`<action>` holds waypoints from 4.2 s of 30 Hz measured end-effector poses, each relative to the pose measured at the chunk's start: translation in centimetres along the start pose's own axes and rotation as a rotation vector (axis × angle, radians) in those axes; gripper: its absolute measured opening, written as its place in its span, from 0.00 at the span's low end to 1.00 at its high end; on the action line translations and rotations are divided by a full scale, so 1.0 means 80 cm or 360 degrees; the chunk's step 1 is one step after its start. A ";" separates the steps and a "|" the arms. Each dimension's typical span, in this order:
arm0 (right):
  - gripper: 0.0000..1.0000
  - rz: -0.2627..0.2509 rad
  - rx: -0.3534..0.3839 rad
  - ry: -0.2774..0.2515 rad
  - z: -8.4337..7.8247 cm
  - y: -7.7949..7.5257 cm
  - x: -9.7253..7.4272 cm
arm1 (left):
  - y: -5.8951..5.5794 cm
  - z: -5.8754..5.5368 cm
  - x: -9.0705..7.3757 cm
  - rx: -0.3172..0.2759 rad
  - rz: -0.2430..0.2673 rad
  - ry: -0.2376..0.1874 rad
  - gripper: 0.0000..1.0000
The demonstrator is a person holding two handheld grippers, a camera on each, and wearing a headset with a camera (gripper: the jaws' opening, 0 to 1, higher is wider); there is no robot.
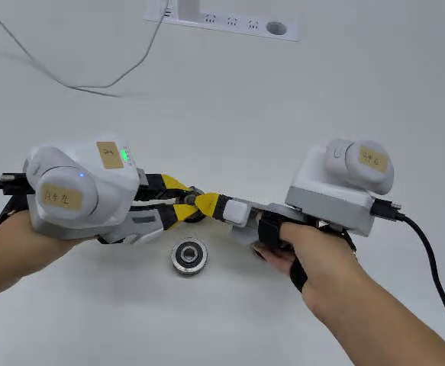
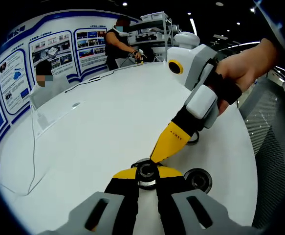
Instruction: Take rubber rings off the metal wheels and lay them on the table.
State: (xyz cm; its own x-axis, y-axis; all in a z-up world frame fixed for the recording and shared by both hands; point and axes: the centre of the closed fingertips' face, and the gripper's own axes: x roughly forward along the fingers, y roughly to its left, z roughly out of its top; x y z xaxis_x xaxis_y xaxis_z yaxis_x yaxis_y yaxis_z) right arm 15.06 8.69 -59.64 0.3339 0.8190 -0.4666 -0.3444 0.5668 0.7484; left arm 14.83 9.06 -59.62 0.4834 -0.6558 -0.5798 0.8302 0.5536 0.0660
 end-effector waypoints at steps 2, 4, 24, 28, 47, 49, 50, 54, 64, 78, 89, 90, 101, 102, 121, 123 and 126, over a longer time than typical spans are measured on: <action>0.01 0.0010 -0.0019 0.0002 0.000 0.001 -0.001 | -0.001 0.000 0.000 0.0001 -0.0003 0.0000 0.13; 0.01 0.0016 -0.0051 0.0016 -0.001 0.002 -0.003 | -0.001 0.000 0.000 0.0001 -0.0012 -0.0003 0.13; 0.01 0.0065 -0.0106 0.0057 -0.004 0.010 -0.004 | 0.006 -0.007 0.005 -0.0014 -0.0019 -0.0019 0.13; 0.01 0.0036 -0.0096 0.0045 -0.002 0.007 -0.003 | 0.006 -0.007 0.005 -0.0024 -0.0023 -0.0018 0.13; 0.01 0.0020 -0.0076 0.0030 0.000 0.007 0.000 | 0.013 0.007 -0.027 -0.0076 0.0036 -0.0074 0.23; 0.01 0.0028 -0.0075 0.0011 0.003 0.010 0.002 | 0.016 0.006 -0.033 -0.0078 0.0061 -0.0070 0.23; 0.01 0.0029 -0.0077 0.0010 0.004 0.011 0.003 | 0.017 0.006 -0.037 -0.0085 0.0069 -0.0077 0.23; 0.01 0.0030 -0.0063 0.0010 0.004 0.013 0.004 | 0.022 0.005 -0.047 -0.0094 0.0102 -0.0077 0.23; 0.01 0.0103 0.0036 -0.0080 0.020 0.032 -0.004 | 0.028 0.014 -0.063 -0.0144 0.0167 -0.0134 0.28; 0.01 0.0032 0.0130 -0.0192 0.028 0.013 -0.057 | 0.020 0.021 -0.069 -0.0224 0.0188 -0.0206 0.39; 0.01 -0.0067 0.0279 -0.0257 0.001 -0.018 -0.101 | 0.009 0.030 -0.073 -0.0226 0.0181 -0.0234 0.42; 0.01 -0.0078 0.0291 -0.0260 -0.002 -0.021 -0.104 | 0.007 0.030 -0.074 -0.0223 0.0179 -0.0235 0.42; 0.01 -0.0192 0.0372 -0.0297 -0.017 -0.054 -0.117 | -0.004 0.032 -0.073 -0.0214 0.0159 -0.0232 0.41; 0.01 -0.0199 0.0370 -0.0297 -0.017 -0.055 -0.117 | -0.004 0.032 -0.073 -0.0214 0.0158 -0.0231 0.41; 0.04 -0.0404 0.0257 -0.0254 -0.027 -0.087 -0.127 | -0.008 0.029 -0.072 -0.0202 0.0137 -0.0209 0.41; 0.07 -0.0433 0.0215 -0.0236 -0.027 -0.089 -0.127 | -0.008 0.029 -0.072 -0.0201 0.0137 -0.0209 0.41; 0.09 -0.0445 0.0179 -0.0220 -0.027 -0.089 -0.127 | -0.008 0.030 -0.073 -0.0202 0.0142 -0.0211 0.40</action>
State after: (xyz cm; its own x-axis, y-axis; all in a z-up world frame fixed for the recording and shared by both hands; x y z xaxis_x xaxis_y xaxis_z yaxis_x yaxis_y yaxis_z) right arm 12.22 -3.45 -61.24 0.5205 0.6089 -0.5986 -0.1260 0.7481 0.6515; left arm 12.17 11.32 -54.35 0.5925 -0.6586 -0.4639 0.7449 0.6671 0.0043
